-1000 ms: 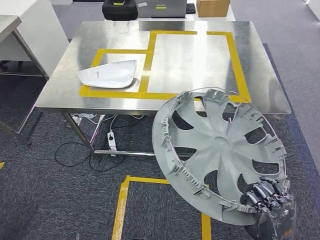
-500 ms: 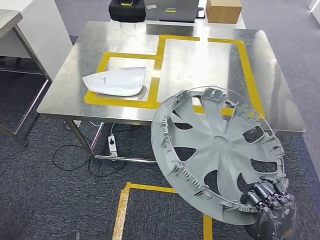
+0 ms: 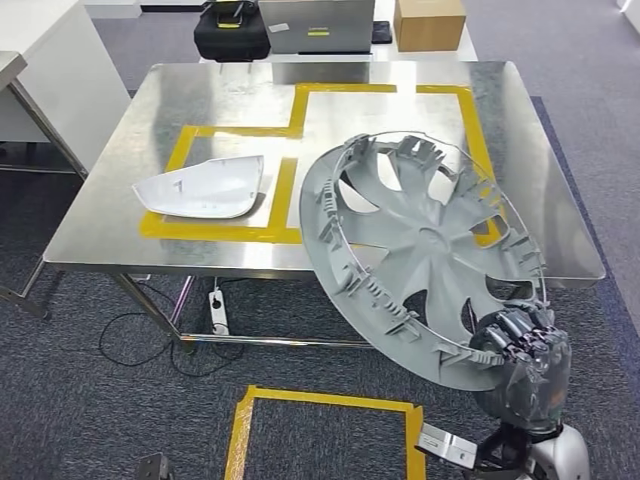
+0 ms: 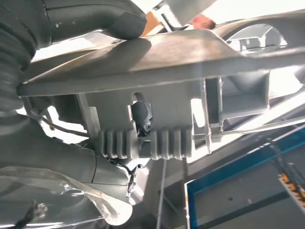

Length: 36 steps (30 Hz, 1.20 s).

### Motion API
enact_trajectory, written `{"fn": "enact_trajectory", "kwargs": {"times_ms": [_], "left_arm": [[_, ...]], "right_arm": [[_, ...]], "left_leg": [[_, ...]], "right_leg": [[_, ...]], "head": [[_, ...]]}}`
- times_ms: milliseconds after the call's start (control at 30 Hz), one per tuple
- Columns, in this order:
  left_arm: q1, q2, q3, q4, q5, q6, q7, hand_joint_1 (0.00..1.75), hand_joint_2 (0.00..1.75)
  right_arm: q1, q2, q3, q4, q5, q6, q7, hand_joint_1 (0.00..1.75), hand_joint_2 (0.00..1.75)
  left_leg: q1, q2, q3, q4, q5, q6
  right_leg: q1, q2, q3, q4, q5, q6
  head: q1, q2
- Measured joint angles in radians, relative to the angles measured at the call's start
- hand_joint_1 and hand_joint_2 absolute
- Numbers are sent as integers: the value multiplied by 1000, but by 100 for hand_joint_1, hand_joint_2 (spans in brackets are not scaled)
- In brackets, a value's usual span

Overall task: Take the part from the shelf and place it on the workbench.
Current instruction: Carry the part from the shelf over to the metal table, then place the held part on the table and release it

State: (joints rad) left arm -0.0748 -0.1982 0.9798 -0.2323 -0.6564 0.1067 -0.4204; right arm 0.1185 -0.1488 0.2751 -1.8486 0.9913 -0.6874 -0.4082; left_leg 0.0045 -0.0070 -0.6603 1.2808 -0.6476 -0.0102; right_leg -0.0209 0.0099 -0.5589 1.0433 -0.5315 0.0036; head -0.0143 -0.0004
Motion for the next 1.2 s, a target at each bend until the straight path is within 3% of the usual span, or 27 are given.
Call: {"fn": "enact_trajectory", "kwargs": {"times_ms": [67, 133, 200, 300, 333, 400, 433, 467, 500, 567, 600, 633, 733, 800, 833, 900, 967, 1000, 1033, 1100, 1133, 1200], "left_arm": [[0, 1, -5, 0, -4, 0, 2, 0, 0], [-1, 4, -12, 0, -12, 1, 4, 0, 0], [-4, 5, -19, 0, -26, -2, 10, 0, 0], [-27, 2, -41, 0, -51, -23, 14, 0, 0], [-41, -1, -51, 0, -58, -28, 19, 0, 0], [-65, -8, -72, 0, -78, -34, 36, 0, 0], [-72, -11, -85, 0, -88, -36, 45, 0, 0], [-76, -12, -98, 0, -98, -39, 54, 0, 0], [-78, -13, -111, 0, -106, -41, 60, 0, 0], [-80, -13, -136, 0, -119, -43, 71, 0, 0], [-82, -13, -147, 0, -124, -44, 74, 0, 0], [-84, -13, -157, 0, -128, -44, 78, 0, 0], [-84, -13, -177, 0, -133, -44, 83, 0, 0], [-83, -13, -186, 0, -133, -45, 83, 0, 0], [-84, -13, -190, 0, -133, -45, 83, 0, 0], [-85, -13, -193, 0, -134, -44, 83, 0, 0], [-83, -12, -195, 0, -133, -44, 83, 0, 0], [-82, -12, -196, 0, -133, -44, 83, 0, 0], [-81, -12, -197, 0, -134, -45, 84, 0, 0], [-82, -11, -200, 0, -137, -51, 85, 0, 0], [-82, -11, -204, 0, -140, -56, 87, 0, 0], [-83, -10, -213, 0, -144, -65, 91, 0, 0]], "right_arm": [[-31, -6, 23, 19, -6, 0, 5, 175, 175], [-58, -13, 42, 38, -9, 1, 8, 175, 175], [-105, -18, 67, 65, -9, 10, 12, 175, 175], [-249, -20, 120, 142, 2, 49, 39, 175, 175], [-309, -18, 138, 177, 11, 62, 53, 175, 175], [-428, -8, 173, 260, 46, 75, 87, 175, 175], [-482, 1, 190, 305, 74, 74, 105, 175, 175], [-532, 11, 206, 352, 109, 71, 124, 175, 175], [-579, 21, 220, 401, 147, 67, 144, 175, 175], [-665, 45, 245, 504, 229, 55, 188, 175, 175], [-703, 56, 255, 555, 266, 46, 209, 175, 175], [-737, 68, 264, 602, 295, 36, 225, 175, 175], [-809, 97, 284, 703, 332, 15, 248, 175, 175], [-835, 110, 291, 744, 336, 13, 252, 175, 175], [-845, 116, 294, 761, 337, 13, 253, 175, 175], [-861, 127, 301, 790, 338, 11, 253, 175, 175], [-868, 134, 306, 811, 339, 9, 253, 175, 175], [-870, 137, 309, 819, 339, 8, 253, 175, 175], [-870, 139, 312, 825, 342, 8, 255, 175, 175], [-879, 146, 318, 846, 366, 8, 274, 175, 175], [-890, 151, 322, 865, 387, 7, 293, 175, 175], [-923, 164, 328, 922, 430, 8, 339, 175, 175]], "left_leg": [[-5, 1, 15, -112, 102, 15], [-13, 3, 30, -195, 168, 30], [-20, 4, 32, -216, 176, 36], [-12, 6, 45, -246, 189, 47], [-8, 7, 50, -253, 191, 50], [-8, 7, 51, -255, 190, 55], [-8, 7, 52, -255, 188, 56], [-7, 6, 56, -255, 185, 56], [-6, 5, 60, -255, 182, 54], [-2, 0, 73, -253, 172, 47], [-3, -2, 75, -250, 168, 41], [-4, -5, 73, -246, 165, 35], [-5, -8, 63, -245, 167, 20], [-2, -6, 54, -224, 152, 10], [-1, -4, 36, -187, 132, 5], [1, -2, -30, -54, 77, -3], [2, -2, -89, 44, 58, -5], [2, -2, -93, 40, 78, -3], [2, -2, -79, -7, 118, 1], [-2, -2, -27, -142, 197, 11], [-4, -2, -6, -195, 217, 17], [-9, -3, 8, -231, 213, 23]], "right_leg": [[2, -1, 25, -1, -18, 4], [3, -2, 41, -3, -31, 13], [3, -1, 46, -10, -33, 24], [2, -4, 25, 6, -48, 38], [2, -6, -1, 48, -66, 42], [1, -8, -81, 183, -110, 49], [1, -9, -121, 242, -118, 52], [1, -9, -148, 269, -107, 54], [0, -9, -154, 255, -75, 56], [-2, -10, -119, 136, 21, 57], [-1, -9, -93, 74, 52, 56], [0, -9, -73, 29, 64, 51], [3, -5, -57, -6, 51, 29], [0, -5, -54, -11, 52, 17], [-2, -5, -51, -13, 52, 12], [-1, -6, -48, -13, 48, 4], [0, -5, -43, -13, 43, 1], [1, -5, -39, -13, 40, 1], [2, -4, -33, -13, 37, 1], [3, -3, -24, -13, 29, 6], [4, -2, -24, -13, 27, 9], [5, -1, -28, -15, 27, 19]], "head": [[0, 0], [1, 0], [2, 0], [3, 0], [4, 0], [5, 0], [5, 0], [5, 0], [5, 0], [5, 0], [6, 0], [6, 0], [5, 0], [3, 0], [2, 0], [-1, 0], [-1, 0], [-2, 0], [-1, 0], [-1, 0], [-1, 0], [-2, 0]]}}
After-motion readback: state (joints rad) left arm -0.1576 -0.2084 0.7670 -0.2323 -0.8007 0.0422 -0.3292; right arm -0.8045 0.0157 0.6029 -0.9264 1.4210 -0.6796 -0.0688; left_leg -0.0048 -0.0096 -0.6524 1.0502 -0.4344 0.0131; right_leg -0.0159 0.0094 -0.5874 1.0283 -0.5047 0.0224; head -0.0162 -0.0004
